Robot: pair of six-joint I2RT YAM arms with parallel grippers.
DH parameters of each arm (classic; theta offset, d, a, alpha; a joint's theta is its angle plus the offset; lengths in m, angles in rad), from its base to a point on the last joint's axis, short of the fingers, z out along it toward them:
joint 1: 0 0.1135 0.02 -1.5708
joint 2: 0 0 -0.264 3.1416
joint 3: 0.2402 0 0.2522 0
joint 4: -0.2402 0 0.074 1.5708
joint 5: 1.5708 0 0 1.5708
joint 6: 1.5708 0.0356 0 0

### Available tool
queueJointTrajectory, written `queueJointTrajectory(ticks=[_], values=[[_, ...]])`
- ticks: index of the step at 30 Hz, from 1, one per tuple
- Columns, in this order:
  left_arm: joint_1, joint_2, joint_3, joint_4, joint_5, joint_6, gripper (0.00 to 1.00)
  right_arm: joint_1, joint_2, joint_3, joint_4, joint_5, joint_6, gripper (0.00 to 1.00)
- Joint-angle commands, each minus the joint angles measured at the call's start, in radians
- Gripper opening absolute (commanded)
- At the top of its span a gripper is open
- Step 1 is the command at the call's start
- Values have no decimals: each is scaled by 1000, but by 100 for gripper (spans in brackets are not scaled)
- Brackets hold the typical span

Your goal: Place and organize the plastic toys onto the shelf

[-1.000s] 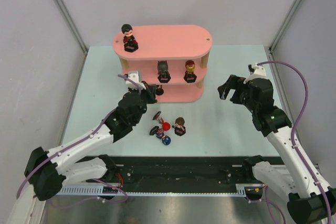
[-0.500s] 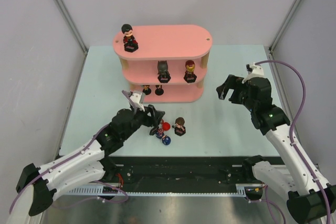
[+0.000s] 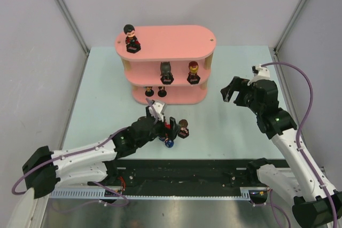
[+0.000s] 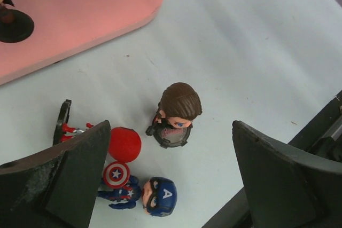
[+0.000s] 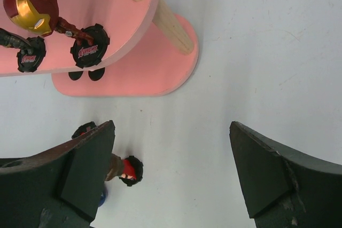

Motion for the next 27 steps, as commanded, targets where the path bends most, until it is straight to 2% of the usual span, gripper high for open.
queueJointTrajectory(ticks=[1, 5, 10, 20, 27], values=[[-89, 96, 87, 46, -190, -39, 100, -2, -22, 19, 7, -6, 16, 94], [-155, 176, 119, 48, -311, -85, 100, -3, -26, 16, 7, -7, 15, 94], [-180, 258, 139, 65, -342, -126, 100, -2, -27, 16, 6, -7, 13, 94], [-187, 358, 153, 95, -351, -119, 100, -3, -24, 15, 9, -6, 12, 94], [-193, 377, 135, 118, -374, -136, 92, -3, -22, 15, 6, -6, 12, 94]])
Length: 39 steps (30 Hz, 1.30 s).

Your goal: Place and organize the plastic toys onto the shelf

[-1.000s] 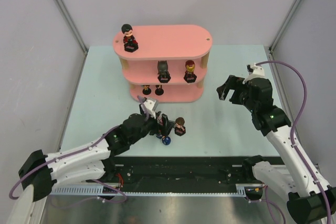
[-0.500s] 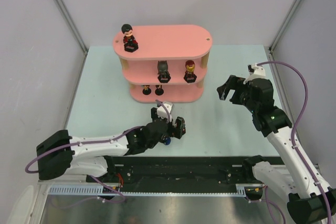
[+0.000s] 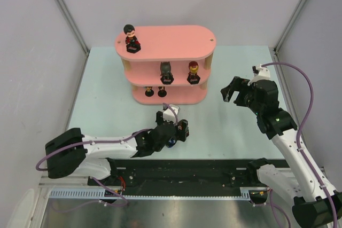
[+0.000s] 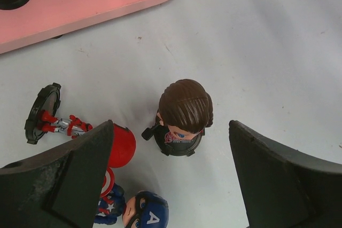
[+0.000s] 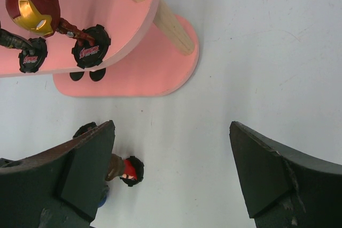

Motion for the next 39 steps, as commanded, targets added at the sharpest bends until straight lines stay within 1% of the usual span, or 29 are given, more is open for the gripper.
queueJointTrajectory(ticks=[1, 4, 6, 12, 23, 30, 39], values=[[-16, 8, 15, 71, -61, -35, 91, -2, -14, 16, 8, -5, 5, 94], [-34, 5, -24, 132, -92, -35, 89, -3, -11, 15, 8, -7, 1, 94], [-41, 8, -47, 183, -100, -31, 89, -3, -5, 15, 9, -39, -1, 94], [-59, 56, -52, 241, -108, -25, 89, 0, -2, 16, 14, -55, 5, 94], [-65, 134, -37, 264, -135, -20, 87, -2, 1, 16, 11, -56, 2, 94], [-64, 148, -35, 275, -135, -6, 77, 0, 4, 15, 14, -56, 5, 94], [-65, 156, -38, 283, -132, -3, 74, 0, 4, 16, 12, -56, 2, 94]])
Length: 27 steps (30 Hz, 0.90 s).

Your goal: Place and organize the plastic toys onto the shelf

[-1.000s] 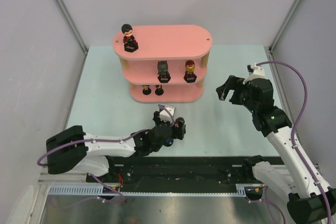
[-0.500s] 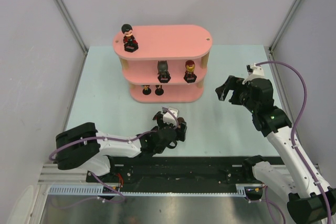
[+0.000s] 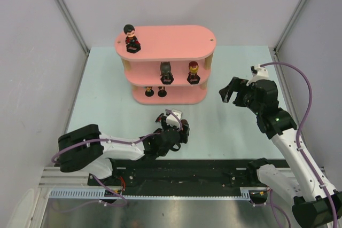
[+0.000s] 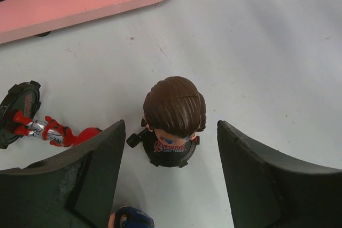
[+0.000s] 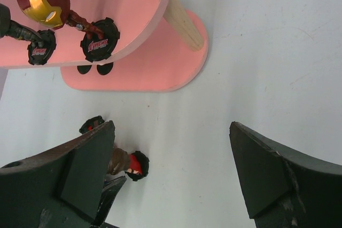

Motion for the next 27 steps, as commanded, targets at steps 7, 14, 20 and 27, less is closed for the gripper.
queueJointTrajectory(ticks=[7, 14, 20, 27], values=[[-6, 21, 9, 59, -21, 6, 64, -2, 3, 16, 13, -14, 5, 94], [-6, 28, 9, 63, -21, 6, 57, -2, 7, 15, 13, -14, 7, 94], [-6, 36, 12, 62, -18, 5, 55, -2, 6, 16, 13, -12, 5, 94], [-6, 40, 18, 57, -17, 5, 49, 0, 4, 15, 13, -9, 5, 94]])
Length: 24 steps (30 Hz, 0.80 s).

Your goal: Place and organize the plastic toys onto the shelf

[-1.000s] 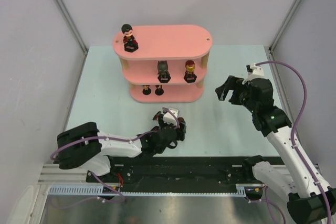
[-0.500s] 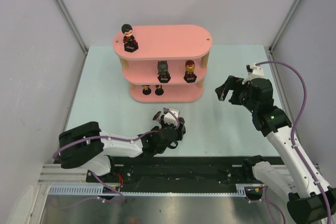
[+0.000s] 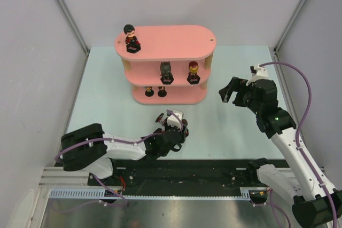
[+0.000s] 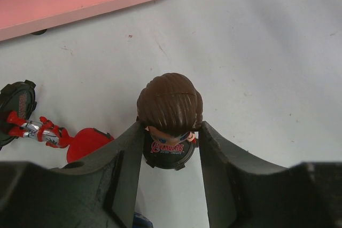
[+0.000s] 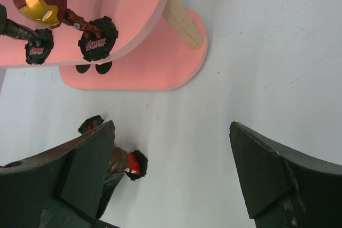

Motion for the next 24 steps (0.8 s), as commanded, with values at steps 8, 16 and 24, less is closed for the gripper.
queueJointTrajectory(ticks=[8, 16, 24], values=[[-6, -2, 18, 26, -18, -2, 43, -2, -6, 16, 11, -6, 5, 94], [-6, -48, 32, 15, -2, 13, 41, -2, -7, 15, 9, -6, 7, 94], [-6, -126, 55, 0, -1, 40, 40, 0, -4, 15, 14, -6, 7, 94]])
